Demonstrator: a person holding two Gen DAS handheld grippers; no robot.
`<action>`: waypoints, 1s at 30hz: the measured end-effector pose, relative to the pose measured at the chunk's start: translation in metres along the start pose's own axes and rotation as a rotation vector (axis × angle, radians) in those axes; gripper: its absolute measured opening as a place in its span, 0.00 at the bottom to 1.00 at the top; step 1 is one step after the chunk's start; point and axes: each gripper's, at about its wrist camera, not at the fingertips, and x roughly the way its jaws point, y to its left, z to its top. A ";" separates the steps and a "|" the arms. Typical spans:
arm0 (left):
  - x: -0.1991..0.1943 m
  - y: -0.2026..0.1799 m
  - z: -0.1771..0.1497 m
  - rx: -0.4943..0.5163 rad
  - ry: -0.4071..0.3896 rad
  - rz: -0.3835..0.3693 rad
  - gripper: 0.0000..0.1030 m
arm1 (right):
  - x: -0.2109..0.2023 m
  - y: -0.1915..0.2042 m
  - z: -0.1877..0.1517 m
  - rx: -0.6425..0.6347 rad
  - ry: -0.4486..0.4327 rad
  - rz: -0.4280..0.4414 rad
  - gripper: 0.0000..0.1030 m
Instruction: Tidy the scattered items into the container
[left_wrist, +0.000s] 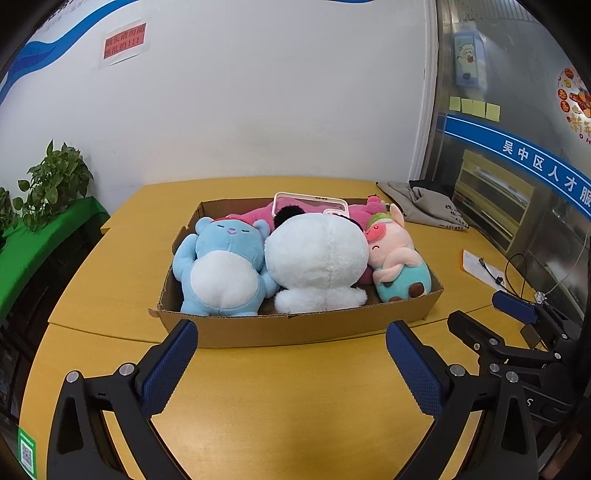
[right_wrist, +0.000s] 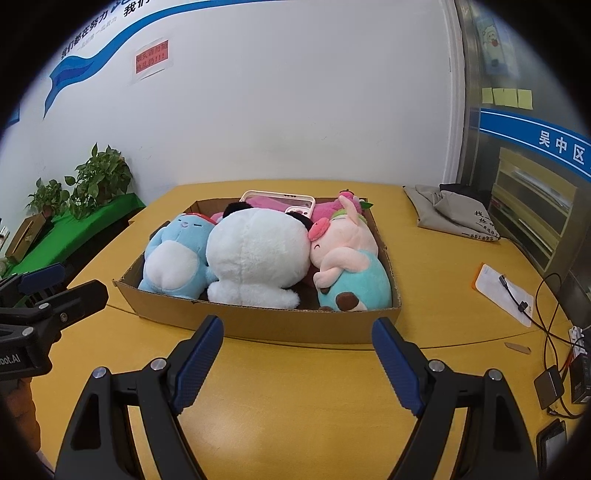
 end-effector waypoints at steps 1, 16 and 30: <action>0.000 0.000 -0.001 -0.004 0.000 -0.002 1.00 | 0.000 0.001 -0.001 -0.001 0.000 -0.003 0.80; 0.000 -0.001 -0.007 -0.005 0.006 -0.013 1.00 | 0.000 0.007 -0.005 -0.003 0.013 -0.009 0.80; 0.007 -0.006 -0.009 0.008 0.023 -0.015 1.00 | 0.006 0.005 -0.005 0.007 0.025 -0.006 0.80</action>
